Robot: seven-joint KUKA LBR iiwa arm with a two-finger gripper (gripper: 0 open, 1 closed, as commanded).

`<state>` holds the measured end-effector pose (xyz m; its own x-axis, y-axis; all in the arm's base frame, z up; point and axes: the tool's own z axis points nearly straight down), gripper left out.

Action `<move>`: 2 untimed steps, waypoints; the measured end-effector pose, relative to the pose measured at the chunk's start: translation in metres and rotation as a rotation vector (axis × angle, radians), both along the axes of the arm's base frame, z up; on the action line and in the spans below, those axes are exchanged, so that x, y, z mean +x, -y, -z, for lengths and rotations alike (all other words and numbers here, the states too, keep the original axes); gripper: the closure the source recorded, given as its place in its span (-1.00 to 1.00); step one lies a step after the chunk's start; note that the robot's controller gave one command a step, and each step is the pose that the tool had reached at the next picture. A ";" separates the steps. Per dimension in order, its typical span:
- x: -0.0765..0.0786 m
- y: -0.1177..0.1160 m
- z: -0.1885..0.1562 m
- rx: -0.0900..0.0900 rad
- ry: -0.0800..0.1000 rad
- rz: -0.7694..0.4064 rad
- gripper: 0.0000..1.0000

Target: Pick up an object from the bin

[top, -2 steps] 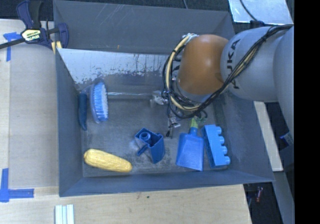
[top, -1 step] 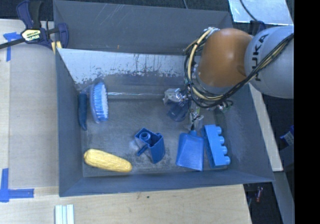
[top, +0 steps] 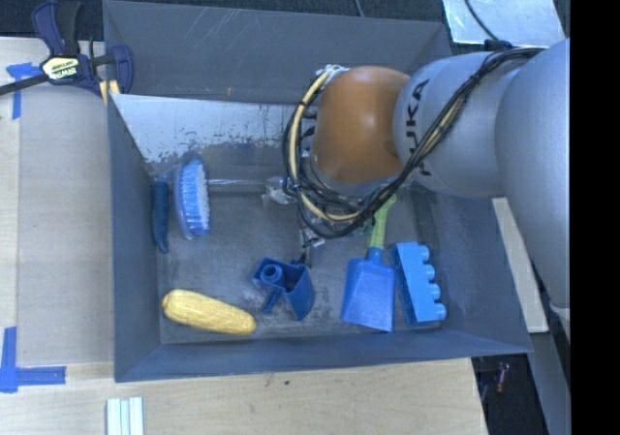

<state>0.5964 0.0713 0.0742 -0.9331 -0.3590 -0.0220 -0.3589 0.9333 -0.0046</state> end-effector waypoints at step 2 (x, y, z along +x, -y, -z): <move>0.015 0.124 0.003 -0.011 0.010 -0.169 -1.00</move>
Offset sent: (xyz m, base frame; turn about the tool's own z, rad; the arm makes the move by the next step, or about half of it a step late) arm 0.0000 0.0000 0.0000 0.0000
